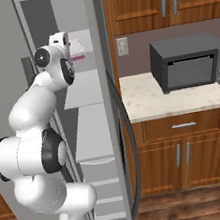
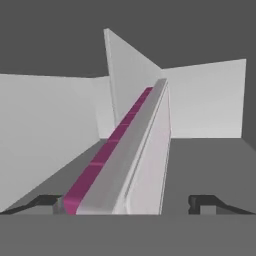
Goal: The ice cube tray has been filled with water. Take the tray and place it in the freezer to make ice. Close the freezer door after placing the tray.
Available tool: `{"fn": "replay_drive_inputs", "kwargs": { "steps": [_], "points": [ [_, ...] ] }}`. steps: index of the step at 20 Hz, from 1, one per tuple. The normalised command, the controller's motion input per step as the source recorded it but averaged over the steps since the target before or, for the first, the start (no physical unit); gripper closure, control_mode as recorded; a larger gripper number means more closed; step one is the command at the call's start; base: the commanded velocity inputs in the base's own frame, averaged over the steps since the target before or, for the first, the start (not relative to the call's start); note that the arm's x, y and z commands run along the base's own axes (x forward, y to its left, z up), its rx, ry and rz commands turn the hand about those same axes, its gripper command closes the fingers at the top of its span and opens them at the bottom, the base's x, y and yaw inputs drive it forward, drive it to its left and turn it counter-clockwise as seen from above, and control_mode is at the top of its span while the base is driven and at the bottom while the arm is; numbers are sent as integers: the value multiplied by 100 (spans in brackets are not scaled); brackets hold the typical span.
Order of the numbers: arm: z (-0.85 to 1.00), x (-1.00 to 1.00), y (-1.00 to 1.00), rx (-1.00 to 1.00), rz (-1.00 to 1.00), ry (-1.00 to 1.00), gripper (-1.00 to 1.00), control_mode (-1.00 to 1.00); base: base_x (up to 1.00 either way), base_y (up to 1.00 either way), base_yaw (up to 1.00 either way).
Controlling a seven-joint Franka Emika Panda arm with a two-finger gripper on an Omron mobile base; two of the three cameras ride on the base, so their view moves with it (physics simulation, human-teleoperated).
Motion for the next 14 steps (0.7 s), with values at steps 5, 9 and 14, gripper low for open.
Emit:
{"fn": "replay_drive_inputs", "kwargs": {
  "steps": [5,9,14],
  "points": [
    [17,79,0,0,0,11,-100,-100,0,0,0],
    [5,47,0,0,0,7,-100,-100,0,0,0],
    [0,11,0,0,0,13,-100,-100,0,0,0]
  ]
}}
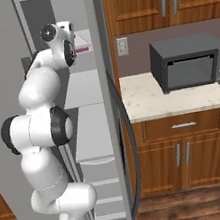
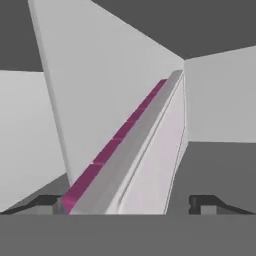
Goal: The ice cube tray has been filled with water. Take the tray and place it in the freezer to make ice. Close the freezer door after placing the tray.
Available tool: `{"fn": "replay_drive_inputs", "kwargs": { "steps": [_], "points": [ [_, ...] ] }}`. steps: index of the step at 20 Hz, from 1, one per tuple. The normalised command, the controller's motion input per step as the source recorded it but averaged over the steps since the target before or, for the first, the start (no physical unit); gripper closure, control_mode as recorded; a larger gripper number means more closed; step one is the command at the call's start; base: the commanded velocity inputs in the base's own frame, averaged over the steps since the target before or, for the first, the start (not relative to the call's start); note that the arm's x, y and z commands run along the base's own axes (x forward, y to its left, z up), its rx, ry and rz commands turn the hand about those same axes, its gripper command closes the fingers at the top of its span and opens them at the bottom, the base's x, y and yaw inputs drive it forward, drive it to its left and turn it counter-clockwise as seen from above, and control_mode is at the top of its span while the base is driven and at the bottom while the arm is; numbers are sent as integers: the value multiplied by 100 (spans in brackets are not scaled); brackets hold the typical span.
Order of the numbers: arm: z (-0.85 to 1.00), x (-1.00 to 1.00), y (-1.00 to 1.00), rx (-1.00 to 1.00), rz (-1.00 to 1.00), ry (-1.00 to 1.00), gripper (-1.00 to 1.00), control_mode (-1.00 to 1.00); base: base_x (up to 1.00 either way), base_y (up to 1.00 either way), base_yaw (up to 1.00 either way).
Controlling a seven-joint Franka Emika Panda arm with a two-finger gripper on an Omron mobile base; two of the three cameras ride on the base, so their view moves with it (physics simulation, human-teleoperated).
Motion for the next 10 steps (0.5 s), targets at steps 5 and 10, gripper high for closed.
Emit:
{"fn": "replay_drive_inputs", "kwargs": {
  "steps": [5,10],
  "points": [
    [0,2,0,0,0,25,-100,-100,0,0,0],
    [-2,-24,4,0,0,24,-100,-100,0,0,0]
  ]
}}
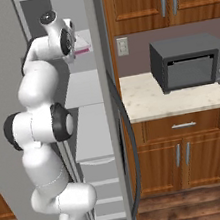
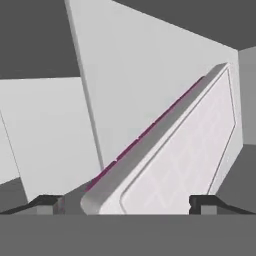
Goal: The ice cube tray has been filled with water. Take the tray and place it in the freezer to make ice. Close the freezer door after placing the tray.
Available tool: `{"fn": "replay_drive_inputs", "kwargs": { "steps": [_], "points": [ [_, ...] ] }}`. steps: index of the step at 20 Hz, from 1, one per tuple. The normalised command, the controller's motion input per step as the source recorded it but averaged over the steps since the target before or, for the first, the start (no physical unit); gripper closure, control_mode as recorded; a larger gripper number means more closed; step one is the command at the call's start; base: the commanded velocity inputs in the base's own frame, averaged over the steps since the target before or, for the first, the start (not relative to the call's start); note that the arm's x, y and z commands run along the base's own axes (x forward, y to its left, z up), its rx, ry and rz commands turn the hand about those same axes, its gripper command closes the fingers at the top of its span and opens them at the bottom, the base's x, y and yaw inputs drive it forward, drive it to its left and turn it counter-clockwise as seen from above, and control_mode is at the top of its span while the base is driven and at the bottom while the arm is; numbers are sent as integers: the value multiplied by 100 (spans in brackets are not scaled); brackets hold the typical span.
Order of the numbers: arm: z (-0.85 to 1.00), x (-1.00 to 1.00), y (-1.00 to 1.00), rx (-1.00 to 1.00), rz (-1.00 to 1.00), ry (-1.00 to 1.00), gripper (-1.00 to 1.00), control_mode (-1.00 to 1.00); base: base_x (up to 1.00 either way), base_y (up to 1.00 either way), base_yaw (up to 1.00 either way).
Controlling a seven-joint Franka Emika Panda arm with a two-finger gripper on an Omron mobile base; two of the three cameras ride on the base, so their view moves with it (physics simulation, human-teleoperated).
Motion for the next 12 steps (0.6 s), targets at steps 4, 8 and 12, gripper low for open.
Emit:
{"fn": "replay_drive_inputs", "kwargs": {
  "steps": [4,8,12],
  "points": [
    [-8,-87,6,0,0,4,-100,-100,0,0,0],
    [-48,-100,0,-2,0,-1,-100,-100,0,0,0],
    [-86,-100,0,-3,0,-1,-100,-100,0,0,0]
  ]
}}
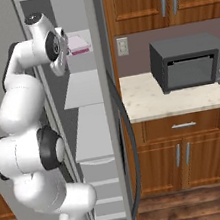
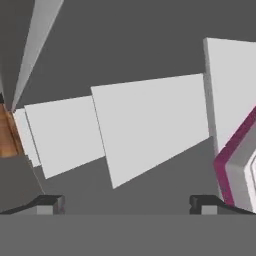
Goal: The ice cube tray has been filled with water. Take the tray and place it in the freezer to make ice. Close the freezer door after placing the tray.
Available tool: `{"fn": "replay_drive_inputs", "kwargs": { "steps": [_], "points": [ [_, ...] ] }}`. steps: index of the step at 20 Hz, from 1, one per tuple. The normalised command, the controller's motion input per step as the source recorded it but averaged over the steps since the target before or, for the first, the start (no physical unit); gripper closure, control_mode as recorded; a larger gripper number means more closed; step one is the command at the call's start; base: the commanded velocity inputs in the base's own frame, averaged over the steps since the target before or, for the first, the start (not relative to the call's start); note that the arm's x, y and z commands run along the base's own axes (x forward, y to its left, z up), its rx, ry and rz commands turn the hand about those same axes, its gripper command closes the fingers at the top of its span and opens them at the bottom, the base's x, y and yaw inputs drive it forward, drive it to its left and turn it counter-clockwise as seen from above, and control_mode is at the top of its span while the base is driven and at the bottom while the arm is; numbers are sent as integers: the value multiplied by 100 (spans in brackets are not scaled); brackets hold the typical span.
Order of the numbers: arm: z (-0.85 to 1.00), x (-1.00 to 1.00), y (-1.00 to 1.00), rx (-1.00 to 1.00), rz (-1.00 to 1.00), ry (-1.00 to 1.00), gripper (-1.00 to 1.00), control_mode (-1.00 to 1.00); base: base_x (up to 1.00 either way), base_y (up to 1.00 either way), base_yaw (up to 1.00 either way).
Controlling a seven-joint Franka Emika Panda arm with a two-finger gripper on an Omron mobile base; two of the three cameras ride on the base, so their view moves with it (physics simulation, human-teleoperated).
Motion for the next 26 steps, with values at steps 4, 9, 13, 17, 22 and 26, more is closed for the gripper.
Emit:
{"fn": "replay_drive_inputs", "kwargs": {
  "steps": [4,9,13,17,22,26],
  "points": [
    [-69,-100,0,-1,0,-4,-100,-100,0,0,0],
    [-23,-100,0,0,0,-10,-100,-100,0,0,0],
    [-3,-100,-1,0,0,-16,-100,-100,0,0,0],
    [0,-100,-4,1,1,-14,-100,-100,0,0,0],
    [0,-94,-10,5,10,-6,-100,-100,0,0,0],
    [0,-64,-13,14,9,9,-100,-100,0,0,0]
  ]
}}
